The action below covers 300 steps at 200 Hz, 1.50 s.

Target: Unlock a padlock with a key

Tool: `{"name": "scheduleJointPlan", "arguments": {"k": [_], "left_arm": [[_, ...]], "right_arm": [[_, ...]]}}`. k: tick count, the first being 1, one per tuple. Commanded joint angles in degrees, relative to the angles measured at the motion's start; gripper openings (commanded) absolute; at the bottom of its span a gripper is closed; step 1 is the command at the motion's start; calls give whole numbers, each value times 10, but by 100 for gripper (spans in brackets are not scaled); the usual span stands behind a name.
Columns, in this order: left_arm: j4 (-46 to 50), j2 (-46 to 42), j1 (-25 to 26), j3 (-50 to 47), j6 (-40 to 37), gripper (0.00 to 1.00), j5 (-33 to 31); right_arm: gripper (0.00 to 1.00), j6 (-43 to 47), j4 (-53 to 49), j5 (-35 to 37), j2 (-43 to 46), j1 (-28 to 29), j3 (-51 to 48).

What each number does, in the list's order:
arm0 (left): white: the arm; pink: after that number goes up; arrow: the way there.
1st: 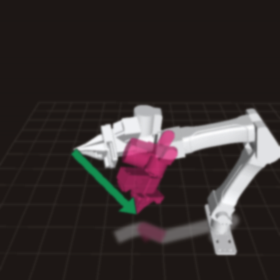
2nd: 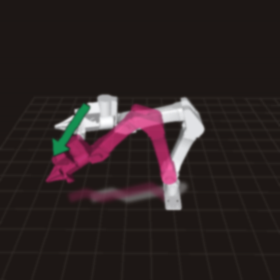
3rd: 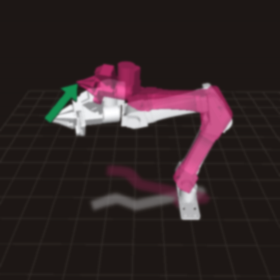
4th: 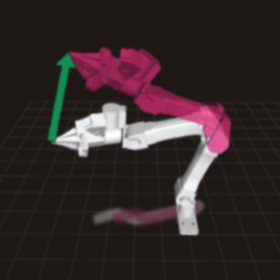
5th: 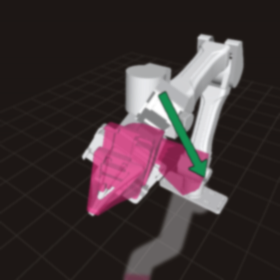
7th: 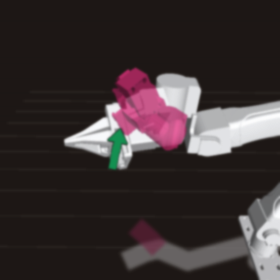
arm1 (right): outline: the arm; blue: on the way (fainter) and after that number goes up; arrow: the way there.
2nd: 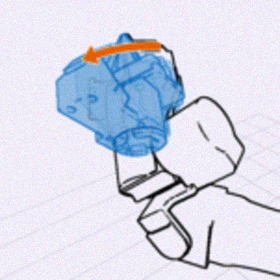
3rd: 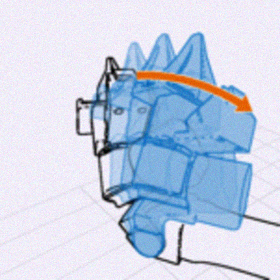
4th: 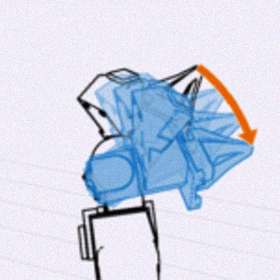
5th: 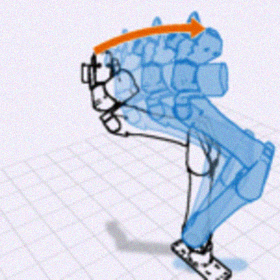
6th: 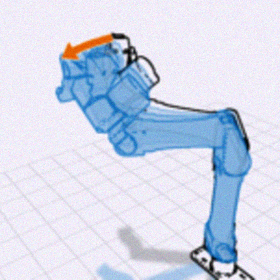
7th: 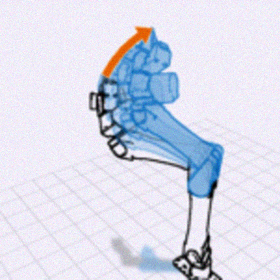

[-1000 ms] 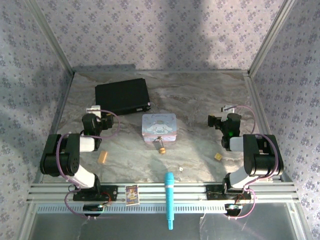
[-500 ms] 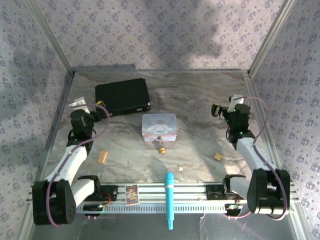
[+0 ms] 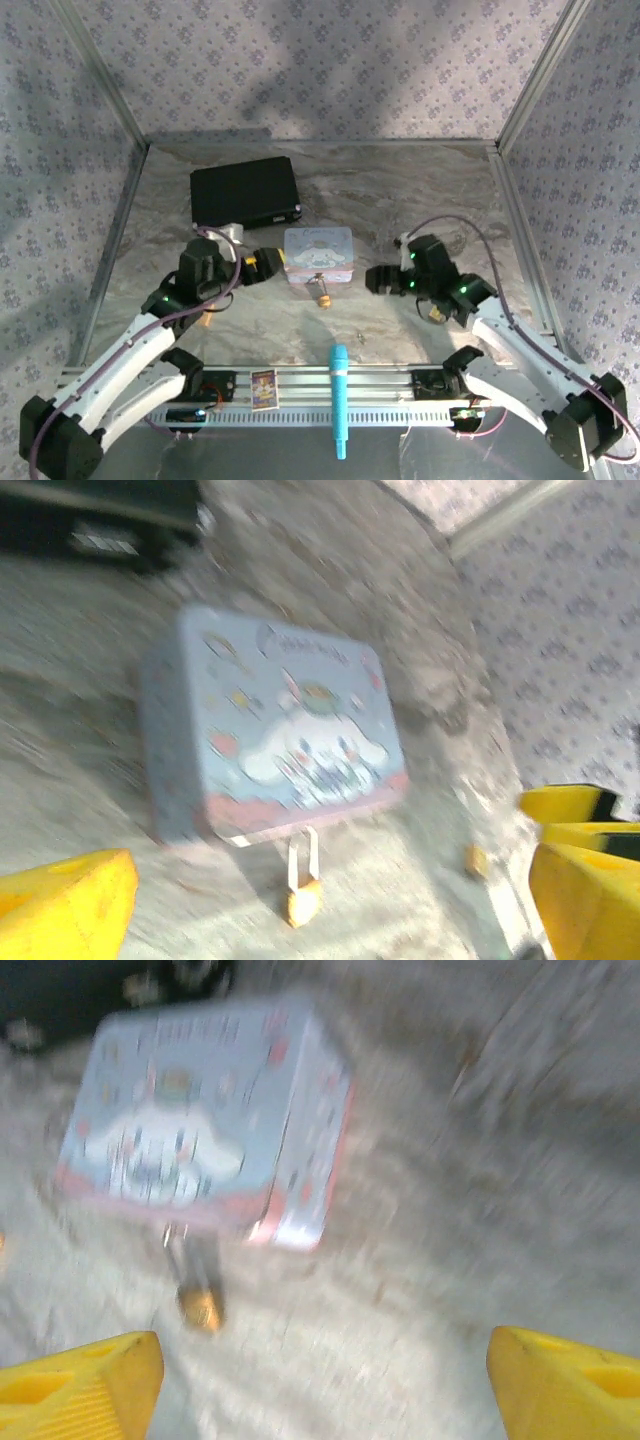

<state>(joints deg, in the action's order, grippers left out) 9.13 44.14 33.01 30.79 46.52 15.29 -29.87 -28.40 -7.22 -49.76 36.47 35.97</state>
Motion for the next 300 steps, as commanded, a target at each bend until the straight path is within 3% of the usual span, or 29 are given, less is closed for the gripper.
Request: {"name": "scheduleJointPlan", "arguments": {"k": [1,44,85,166,226,242,300], "left_arm": [[60,12,60,21,45,100,-20],[60,106,163,71,51,100,-49],[9,161,203,73,68,100,-65],[-3,172,214,56,79,100,-92],[4,157,214,40,81,100,-109],[2,157,214,38,81,100,-108],[-24,163,214,34,78,95,-97]], "right_arm": [[75,-124,-72,65,16,91,-33],[60,-248,-39,116,-18,233,-75],[51,-300,36,138,-69,293,-102],[37,-336,53,161,-169,331,-80],[25,-343,88,161,-181,332,-94],[16,-344,95,154,-180,329,-100],[4,-330,89,132,-114,296,-120]]}}
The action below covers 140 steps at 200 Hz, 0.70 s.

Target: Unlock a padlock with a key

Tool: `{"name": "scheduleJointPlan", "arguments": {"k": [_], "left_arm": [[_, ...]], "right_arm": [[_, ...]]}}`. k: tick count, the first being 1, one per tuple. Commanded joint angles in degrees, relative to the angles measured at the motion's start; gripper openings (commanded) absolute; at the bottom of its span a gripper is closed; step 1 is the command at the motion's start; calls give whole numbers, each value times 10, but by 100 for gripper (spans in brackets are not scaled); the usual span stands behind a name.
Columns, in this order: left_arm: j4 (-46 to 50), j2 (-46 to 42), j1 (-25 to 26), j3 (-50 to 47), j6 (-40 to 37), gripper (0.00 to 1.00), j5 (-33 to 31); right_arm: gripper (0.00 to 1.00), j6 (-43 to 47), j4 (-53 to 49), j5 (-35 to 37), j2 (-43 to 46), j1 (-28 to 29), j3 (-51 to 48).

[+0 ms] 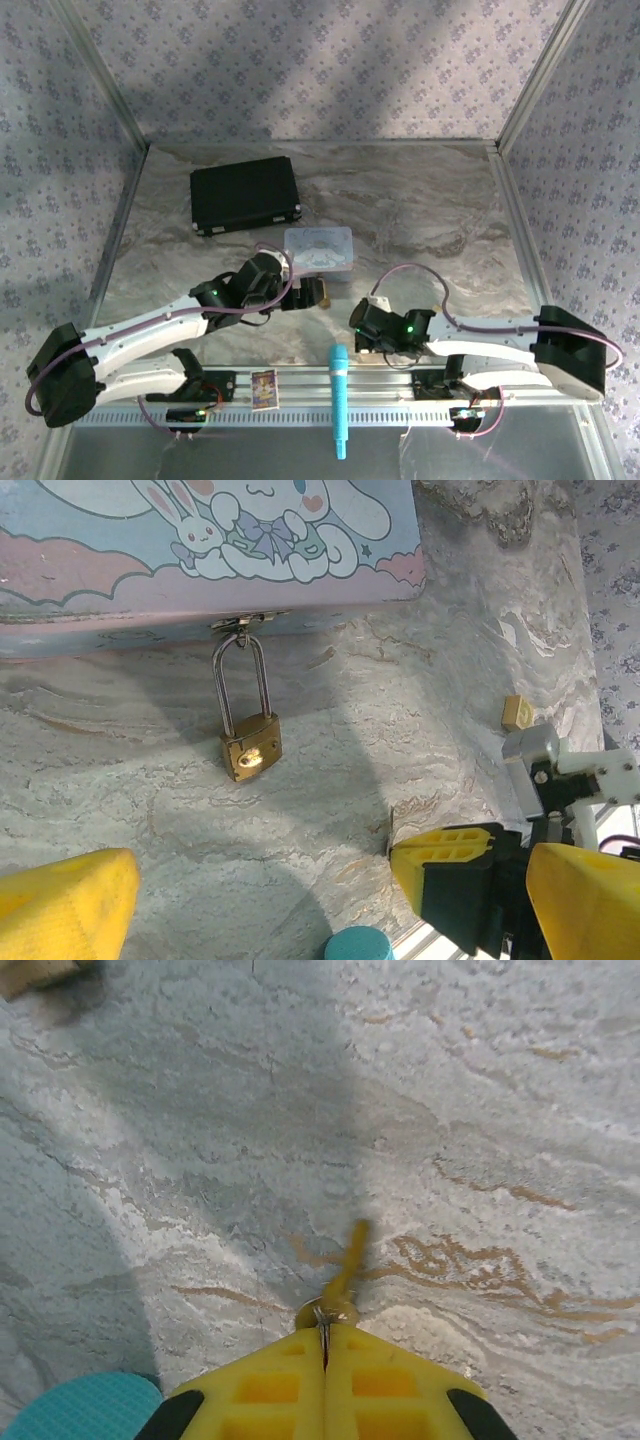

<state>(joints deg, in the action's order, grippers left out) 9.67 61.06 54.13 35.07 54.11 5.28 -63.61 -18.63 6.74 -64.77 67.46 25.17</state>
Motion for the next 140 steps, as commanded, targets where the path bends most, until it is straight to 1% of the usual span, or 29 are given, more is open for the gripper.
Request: {"name": "scheduleJointPlan", "arguments": {"k": [1,10,29,43,66,89,114,124,136,140], "left_arm": [[-32,-6,3,-10,3,95,3],[-64,-7,3,-17,9,93,19],[-172,1,4,-48,45,92,56],[-210,13,4,-54,73,90,63],[-240,37,4,-47,100,85,83],[-255,66,8,-36,147,79,100],[-317,104,26,-34,187,73,113],[-321,117,36,-26,186,71,113],[-319,131,45,-16,182,69,112],[-320,135,47,-14,181,68,112]], "right_arm": [[4,8,-7,-9,38,-14,-13],[1,14,3,-16,57,-22,-18],[0,50,29,-48,104,-44,-31],[0,83,17,-76,133,-68,-30],[0,141,-24,-127,168,-104,-17],[0,201,-42,-175,185,-120,10],[0,255,-56,-210,176,-123,41],[0,271,-49,-231,166,-125,51],[0,271,-47,-241,152,-127,62],[0,290,-48,-241,149,-127,65]]}}
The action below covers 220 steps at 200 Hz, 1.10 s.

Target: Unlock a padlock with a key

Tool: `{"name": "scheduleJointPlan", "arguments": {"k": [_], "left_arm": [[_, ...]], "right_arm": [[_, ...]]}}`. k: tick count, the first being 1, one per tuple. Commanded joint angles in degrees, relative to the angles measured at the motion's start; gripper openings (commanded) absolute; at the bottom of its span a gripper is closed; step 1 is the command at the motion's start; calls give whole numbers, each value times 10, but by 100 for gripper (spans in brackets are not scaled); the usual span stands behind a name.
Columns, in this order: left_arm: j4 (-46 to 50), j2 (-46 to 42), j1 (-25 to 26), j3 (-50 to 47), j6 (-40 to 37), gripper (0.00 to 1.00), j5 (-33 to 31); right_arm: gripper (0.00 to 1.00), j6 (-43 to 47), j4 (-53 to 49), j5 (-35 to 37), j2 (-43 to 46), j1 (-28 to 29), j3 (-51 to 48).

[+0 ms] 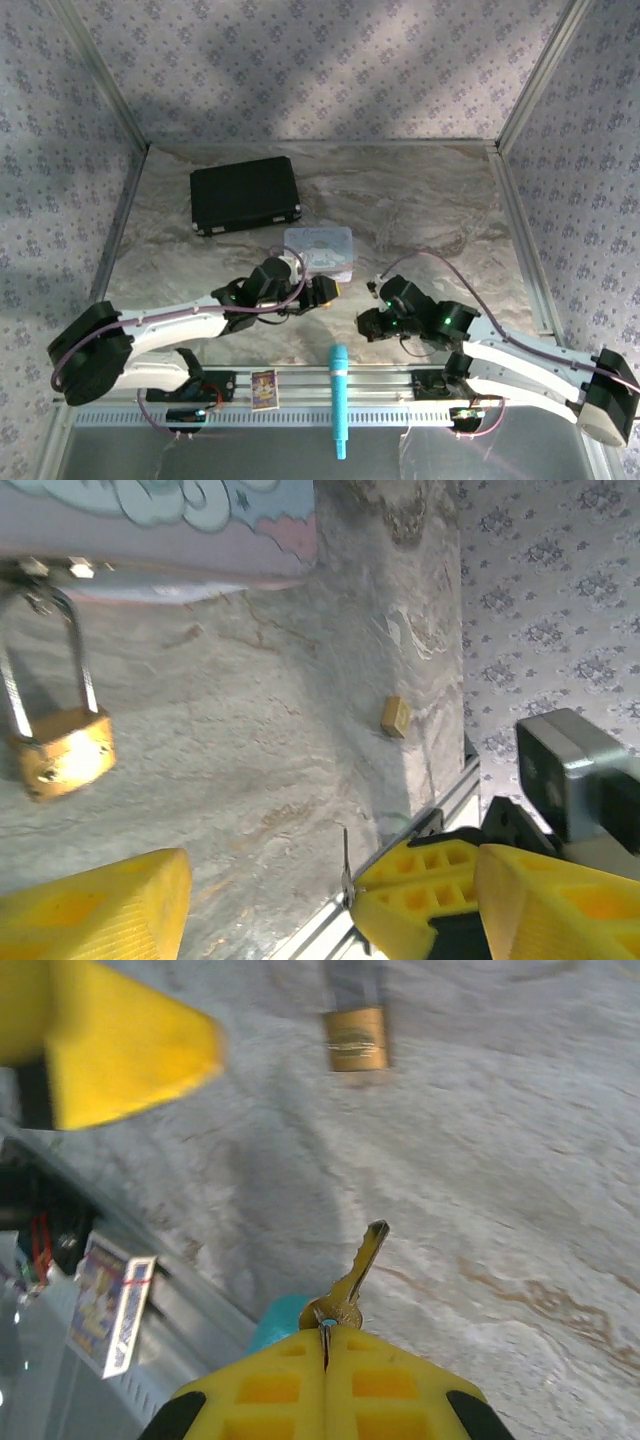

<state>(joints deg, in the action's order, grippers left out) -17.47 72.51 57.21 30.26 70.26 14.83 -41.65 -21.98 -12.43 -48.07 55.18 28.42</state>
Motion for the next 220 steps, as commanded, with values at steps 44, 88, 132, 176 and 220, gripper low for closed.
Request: {"name": "scheduleJointPlan", "arguments": {"k": [44,88,132,176,220], "left_arm": [[-66,35,21,24,30,52,19],[-51,50,22,27,48,46,38],[-74,72,22,31,64,26,54],[-58,64,22,34,53,1,57],[-52,51,21,37,34,0,49]], "right_arm": [[0,80,10,-42,-50,-5,45],[0,83,37,-18,-38,-8,41],[0,87,46,-8,-35,-10,41],[0,84,49,2,-33,-20,34],[13,76,69,18,-27,-22,30]]}}
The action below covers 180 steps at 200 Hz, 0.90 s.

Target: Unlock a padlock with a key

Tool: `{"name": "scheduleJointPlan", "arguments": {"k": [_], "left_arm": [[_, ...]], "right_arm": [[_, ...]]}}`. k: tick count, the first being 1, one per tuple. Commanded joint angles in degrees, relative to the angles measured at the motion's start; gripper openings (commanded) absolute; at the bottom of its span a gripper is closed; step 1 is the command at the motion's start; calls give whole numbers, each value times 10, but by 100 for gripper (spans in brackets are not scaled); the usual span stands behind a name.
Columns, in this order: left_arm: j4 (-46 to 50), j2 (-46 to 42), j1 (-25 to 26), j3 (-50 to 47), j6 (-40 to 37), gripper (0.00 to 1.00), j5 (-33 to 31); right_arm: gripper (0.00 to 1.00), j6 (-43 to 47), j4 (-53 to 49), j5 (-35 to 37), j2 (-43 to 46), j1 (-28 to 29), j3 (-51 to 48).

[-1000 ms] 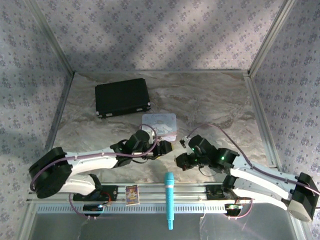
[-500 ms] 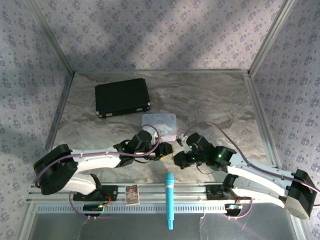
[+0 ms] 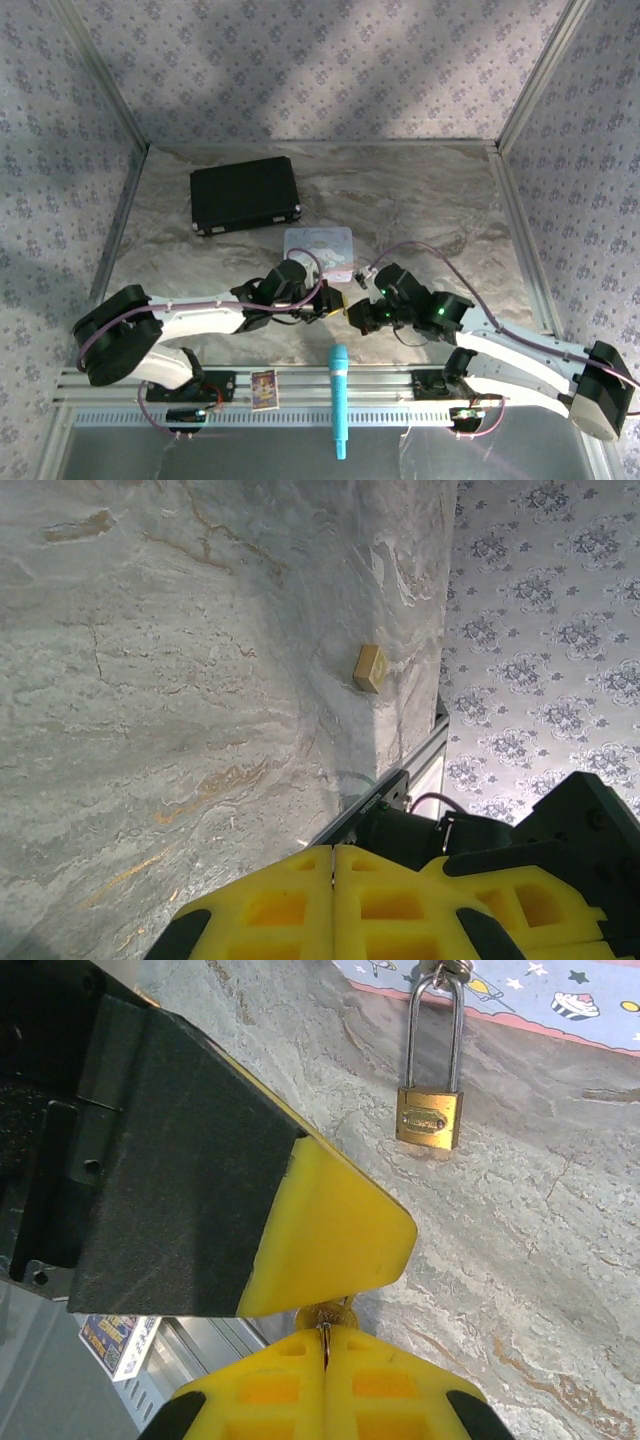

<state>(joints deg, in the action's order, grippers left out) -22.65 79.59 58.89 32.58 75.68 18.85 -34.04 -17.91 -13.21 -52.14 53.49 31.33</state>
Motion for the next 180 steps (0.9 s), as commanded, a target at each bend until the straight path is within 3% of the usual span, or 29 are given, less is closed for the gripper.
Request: {"name": "scheduleJointPlan", "arguments": {"k": [1,12,18,34,49,75,102,180], "left_arm": [[-1,-21,4,13,-20,0,7],[-17,-33,1,4,-19,0,-9],[-26,-41,-4,-2,-18,0,-21],[-59,-64,-19,-19,-23,0,-53],[-98,-76,-35,-32,-25,0,-69],[-224,-80,-48,-54,-11,0,-66],[-296,-90,-49,-65,0,0,-72],[-317,-119,-43,-69,-8,0,-74]], "right_arm": [[16,-1,29,26,14,-6,1],[47,-14,36,34,27,-11,-5],[59,-29,43,39,39,-15,-12],[79,-63,109,38,80,-32,-45],[89,-94,221,19,110,-47,-86],[86,-124,342,-29,118,-74,-110],[71,-144,419,-69,103,-87,-124],[40,-155,512,-95,75,-96,-135]]}}
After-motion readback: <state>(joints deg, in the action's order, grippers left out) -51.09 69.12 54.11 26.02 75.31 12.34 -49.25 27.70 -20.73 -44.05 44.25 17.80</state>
